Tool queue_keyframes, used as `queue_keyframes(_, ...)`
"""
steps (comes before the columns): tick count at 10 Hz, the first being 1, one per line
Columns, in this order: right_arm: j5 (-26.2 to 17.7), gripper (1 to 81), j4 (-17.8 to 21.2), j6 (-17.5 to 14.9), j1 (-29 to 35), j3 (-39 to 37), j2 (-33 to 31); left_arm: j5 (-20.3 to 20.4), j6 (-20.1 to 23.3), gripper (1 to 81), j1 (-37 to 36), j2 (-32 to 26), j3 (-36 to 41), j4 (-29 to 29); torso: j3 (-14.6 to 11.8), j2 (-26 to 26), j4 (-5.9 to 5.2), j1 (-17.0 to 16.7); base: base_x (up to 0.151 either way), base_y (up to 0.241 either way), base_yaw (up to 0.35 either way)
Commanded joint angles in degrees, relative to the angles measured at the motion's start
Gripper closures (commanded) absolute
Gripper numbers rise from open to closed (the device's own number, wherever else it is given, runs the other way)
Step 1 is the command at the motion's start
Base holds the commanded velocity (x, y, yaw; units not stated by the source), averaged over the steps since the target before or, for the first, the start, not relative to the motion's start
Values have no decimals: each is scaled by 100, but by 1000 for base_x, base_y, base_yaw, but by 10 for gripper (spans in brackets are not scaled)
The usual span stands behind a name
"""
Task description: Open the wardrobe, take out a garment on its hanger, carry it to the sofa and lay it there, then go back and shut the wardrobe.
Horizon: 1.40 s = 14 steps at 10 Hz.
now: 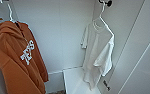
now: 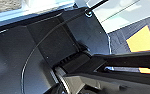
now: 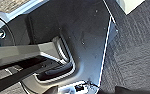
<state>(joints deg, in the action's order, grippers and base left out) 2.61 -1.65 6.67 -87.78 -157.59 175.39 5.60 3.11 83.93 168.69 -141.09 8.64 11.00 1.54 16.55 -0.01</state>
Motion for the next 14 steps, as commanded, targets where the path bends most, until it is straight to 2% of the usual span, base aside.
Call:
queue_keyframes(1, -349, 10, 59, 10, 160, 10, -27, -595, 14, 10, -521, -230, 469, 15, -2, 0, 0, 1, 0, 0, 0)
queue_keyframes(4, -349, 10, 59, 28, 169, -17, -27, -735, 14, 10, -1047, -502, 1135, -55, 0, 0, 0, 1, 0, 0, 0)
queue_keyframes(6, -340, 10, 59, 28, 169, -17, -36, -990, 6, 10, -1427, -696, 1567, -56, 0, 0, 0, 1, 0, 0, 0)
queue_keyframes(14, -340, 10, 59, 36, 186, -17, -27, -1245, -21, 10, -2631, -1707, 3500, -450, 0, -2, 0, 1, 0, 0, 0)
